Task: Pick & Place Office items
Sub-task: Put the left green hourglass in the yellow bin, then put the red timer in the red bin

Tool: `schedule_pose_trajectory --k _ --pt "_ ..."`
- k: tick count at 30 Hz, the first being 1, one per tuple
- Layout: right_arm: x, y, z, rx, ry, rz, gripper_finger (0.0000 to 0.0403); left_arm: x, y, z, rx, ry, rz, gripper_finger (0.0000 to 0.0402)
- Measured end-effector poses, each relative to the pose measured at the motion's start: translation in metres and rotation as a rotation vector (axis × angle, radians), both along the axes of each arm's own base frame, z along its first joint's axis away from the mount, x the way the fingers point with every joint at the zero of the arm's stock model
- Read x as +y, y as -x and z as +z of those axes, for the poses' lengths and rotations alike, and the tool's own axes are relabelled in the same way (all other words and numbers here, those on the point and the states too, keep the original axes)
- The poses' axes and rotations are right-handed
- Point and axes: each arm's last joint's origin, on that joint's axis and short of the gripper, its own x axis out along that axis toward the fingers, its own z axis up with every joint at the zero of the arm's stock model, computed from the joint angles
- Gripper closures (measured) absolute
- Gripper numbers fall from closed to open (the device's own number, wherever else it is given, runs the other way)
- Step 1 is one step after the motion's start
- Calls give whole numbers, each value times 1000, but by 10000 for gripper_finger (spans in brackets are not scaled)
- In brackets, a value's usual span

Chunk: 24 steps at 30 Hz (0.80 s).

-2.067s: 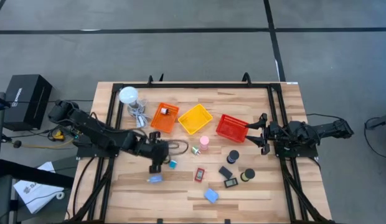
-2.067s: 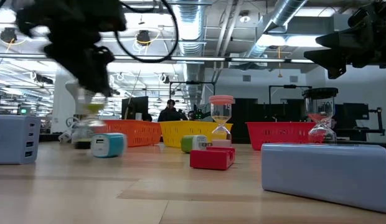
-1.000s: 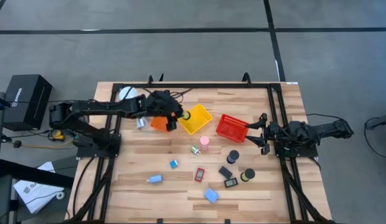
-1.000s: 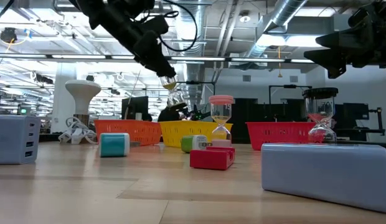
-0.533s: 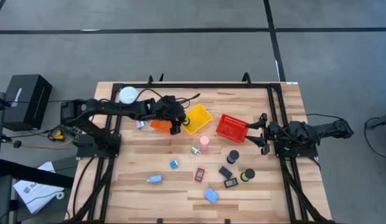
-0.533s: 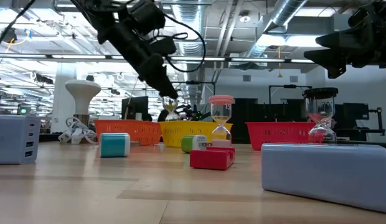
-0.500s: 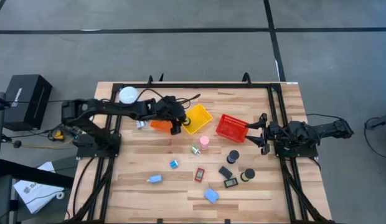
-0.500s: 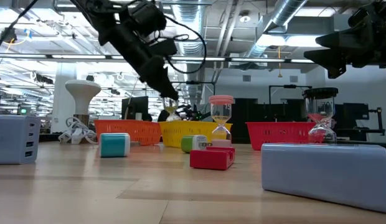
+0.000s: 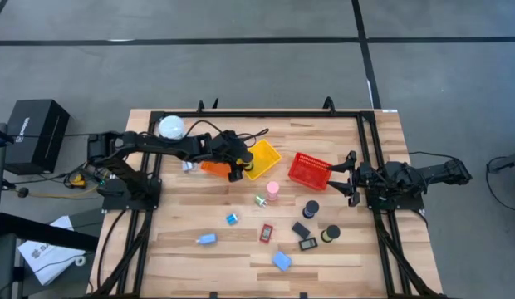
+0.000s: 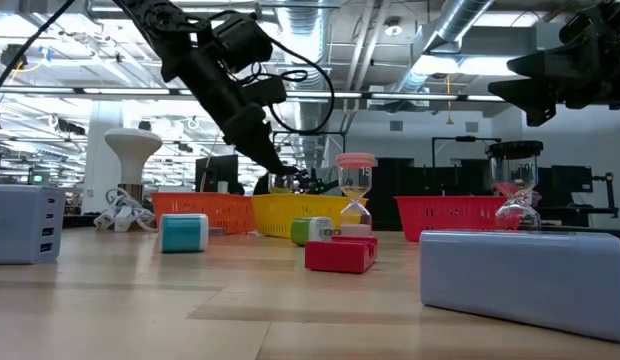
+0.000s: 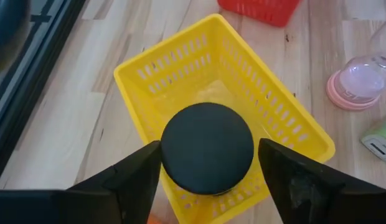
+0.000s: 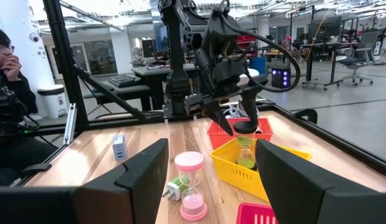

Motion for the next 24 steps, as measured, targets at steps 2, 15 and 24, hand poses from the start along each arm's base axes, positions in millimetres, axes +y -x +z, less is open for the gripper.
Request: schedule_pose_trajectory --k 2,15,24 --pt "0 0 0 0 0 0 171 0 0 0 0 0 0 130" --pt "0 0 0 0 -2 0 171 -3 13 40 -144 -39 5 116" --pt "0 0 0 -1 -2 0 171 -11 41 90 -373 43 96 115"
